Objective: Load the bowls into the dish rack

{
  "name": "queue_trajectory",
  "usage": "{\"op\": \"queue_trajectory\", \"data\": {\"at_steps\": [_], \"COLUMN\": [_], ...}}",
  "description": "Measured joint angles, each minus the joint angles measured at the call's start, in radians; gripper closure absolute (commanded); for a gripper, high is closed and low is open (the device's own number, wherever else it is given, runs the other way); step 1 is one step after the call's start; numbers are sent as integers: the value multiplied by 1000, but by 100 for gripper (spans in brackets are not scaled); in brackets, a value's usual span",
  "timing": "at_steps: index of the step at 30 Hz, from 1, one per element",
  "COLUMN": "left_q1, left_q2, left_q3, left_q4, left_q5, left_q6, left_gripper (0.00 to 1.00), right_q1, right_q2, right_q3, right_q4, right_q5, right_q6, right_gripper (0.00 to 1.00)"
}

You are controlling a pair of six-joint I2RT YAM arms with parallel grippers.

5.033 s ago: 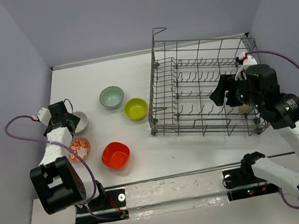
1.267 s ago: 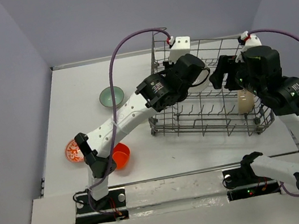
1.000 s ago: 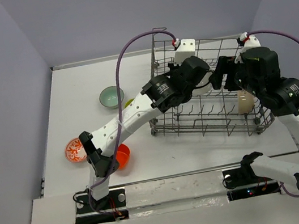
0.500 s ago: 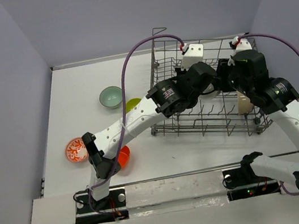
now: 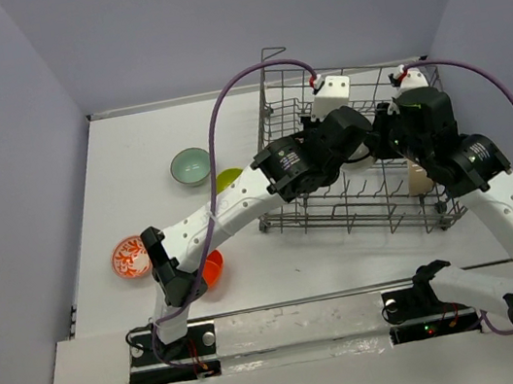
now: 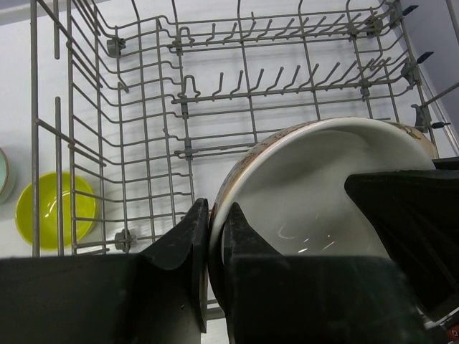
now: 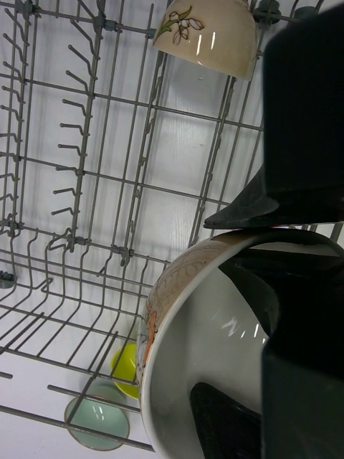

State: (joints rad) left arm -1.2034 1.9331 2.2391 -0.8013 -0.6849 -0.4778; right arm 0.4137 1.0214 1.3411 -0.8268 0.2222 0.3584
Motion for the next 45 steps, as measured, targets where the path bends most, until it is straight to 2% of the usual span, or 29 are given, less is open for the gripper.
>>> {"op": "queue_trajectory", "data": {"at_steps": [2,3,5,6,9,16,19,21,27,30,35,38,45], "left_q1": [-1,-1,-4,-6,-23,-45,-45,-45,-45,-39,-13,30,281], "left_q2": [0,0,0,-1,-3,-24,-88,-162,-620,-813,-1006,-1069,-1174], "left_q3": [0,0,0,0,2,4,-35,-105,-479,-602,-777,-905,-1222], "left_q4": [2,5,30,44,72,80,79,80,179,203,240,260,323], "left_q5": [0,-2,-5,-5,-4,-6,-32,-42,-56,-68,-101,-85,79], "left_q6": [4,2,3,0,-2,2,-3,-13,-24,-26,-24,-16,49], "left_gripper": [73,63,54,45,33,26,24,21,17,15,12,11,9], "right_q1": [0,0,0,0,0,0,0,0,0,0,0,0,14], "right_q2": [0,0,-2,0,1,0,1,9,93,189,375,478,605], "right_q3": [0,0,0,0,0,1,9,26,72,84,131,173,258], "right_q4": [0,-2,-5,-6,-18,-49,-71,-94,-132,-161,-222,-261,-354], "right_q5": [3,5,18,26,50,110,159,198,404,539,723,830,999], "right_q6": [0,2,5,5,5,4,0,-5,-25,-27,-18,-10,35], "right_gripper": [99,99,99,99,99,99,99,99,99,99,99,99,99]}}
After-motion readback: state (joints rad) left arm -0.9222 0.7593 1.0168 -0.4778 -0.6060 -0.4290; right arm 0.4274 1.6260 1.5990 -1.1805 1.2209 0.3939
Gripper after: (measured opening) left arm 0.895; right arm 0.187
